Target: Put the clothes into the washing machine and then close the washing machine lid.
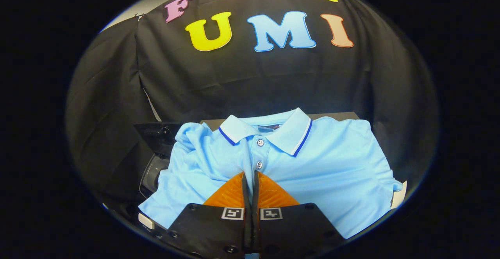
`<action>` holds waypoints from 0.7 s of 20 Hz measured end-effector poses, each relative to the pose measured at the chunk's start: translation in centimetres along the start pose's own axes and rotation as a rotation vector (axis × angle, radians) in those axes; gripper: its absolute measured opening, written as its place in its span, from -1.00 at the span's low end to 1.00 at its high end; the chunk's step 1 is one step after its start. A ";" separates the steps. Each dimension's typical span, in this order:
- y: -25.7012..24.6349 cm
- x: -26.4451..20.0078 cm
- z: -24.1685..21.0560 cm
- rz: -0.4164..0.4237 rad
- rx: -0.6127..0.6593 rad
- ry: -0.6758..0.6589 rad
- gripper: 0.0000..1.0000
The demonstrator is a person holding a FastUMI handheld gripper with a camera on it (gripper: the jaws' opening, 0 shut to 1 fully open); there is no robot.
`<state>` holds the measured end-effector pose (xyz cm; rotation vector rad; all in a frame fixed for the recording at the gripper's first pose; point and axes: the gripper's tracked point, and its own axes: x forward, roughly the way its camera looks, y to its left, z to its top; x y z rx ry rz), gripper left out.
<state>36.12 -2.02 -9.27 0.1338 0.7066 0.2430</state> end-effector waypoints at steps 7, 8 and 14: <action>2.7 -1.9 2.7 0.013 0.091 -0.096 -0.97; 3.7 -1.8 2.8 0.014 0.096 -0.105 -0.97; 8.7 -2.3 4.1 0.060 0.109 -0.153 -0.97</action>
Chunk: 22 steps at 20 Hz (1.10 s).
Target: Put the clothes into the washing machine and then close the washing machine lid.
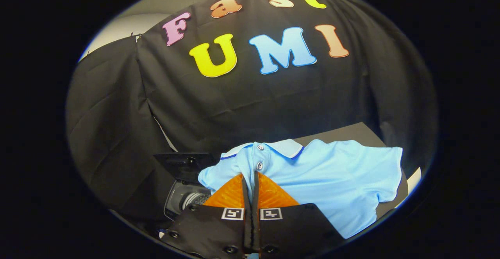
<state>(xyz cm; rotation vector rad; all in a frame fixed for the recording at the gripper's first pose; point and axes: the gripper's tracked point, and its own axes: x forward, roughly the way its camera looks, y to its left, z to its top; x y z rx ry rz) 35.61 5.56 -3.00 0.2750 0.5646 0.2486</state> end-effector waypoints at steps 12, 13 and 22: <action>11.7 1.3 -0.2 0.119 -0.066 -0.025 -0.97; 12.7 1.3 -0.2 0.130 -0.073 -0.027 -0.97; 19.8 2.5 -0.9 0.209 -0.100 -0.035 -0.97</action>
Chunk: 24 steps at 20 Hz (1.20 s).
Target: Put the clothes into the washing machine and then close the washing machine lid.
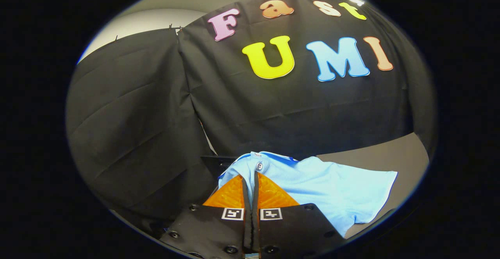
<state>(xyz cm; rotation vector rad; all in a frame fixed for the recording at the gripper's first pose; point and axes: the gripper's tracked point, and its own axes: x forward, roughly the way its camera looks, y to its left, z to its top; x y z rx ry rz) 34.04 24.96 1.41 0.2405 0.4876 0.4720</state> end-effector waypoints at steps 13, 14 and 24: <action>7.7 5.0 -4.2 0.065 -0.008 0.068 -0.97; 7.9 5.4 -4.6 0.064 -0.012 0.073 -0.97; 9.4 10.0 -10.3 0.032 -0.039 0.155 -0.97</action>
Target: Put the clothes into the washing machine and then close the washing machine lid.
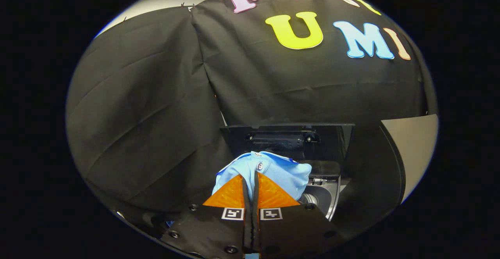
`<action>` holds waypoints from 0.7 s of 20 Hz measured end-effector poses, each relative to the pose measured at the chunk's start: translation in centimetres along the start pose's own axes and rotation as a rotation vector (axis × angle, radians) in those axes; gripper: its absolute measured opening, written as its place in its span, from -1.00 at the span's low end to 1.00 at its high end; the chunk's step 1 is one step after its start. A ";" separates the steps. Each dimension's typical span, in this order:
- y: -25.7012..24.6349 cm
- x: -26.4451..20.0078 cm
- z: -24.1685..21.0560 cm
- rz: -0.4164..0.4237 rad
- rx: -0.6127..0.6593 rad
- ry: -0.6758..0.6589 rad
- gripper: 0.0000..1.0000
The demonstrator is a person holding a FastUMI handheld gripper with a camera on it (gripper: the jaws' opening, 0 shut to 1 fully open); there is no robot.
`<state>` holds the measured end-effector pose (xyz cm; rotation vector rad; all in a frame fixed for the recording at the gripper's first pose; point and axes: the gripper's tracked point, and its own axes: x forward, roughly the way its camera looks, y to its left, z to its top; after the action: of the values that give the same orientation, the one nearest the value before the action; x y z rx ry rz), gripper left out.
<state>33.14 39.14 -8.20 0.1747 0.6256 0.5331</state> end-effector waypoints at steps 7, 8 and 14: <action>-0.9 3.9 -3.9 -0.066 -0.039 0.043 -0.97; -0.9 4.4 -4.3 -0.071 -0.042 0.052 -0.97; -1.7 6.9 -7.3 -0.117 -0.063 0.086 -0.97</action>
<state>34.23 41.29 -18.11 0.0557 0.6971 0.4482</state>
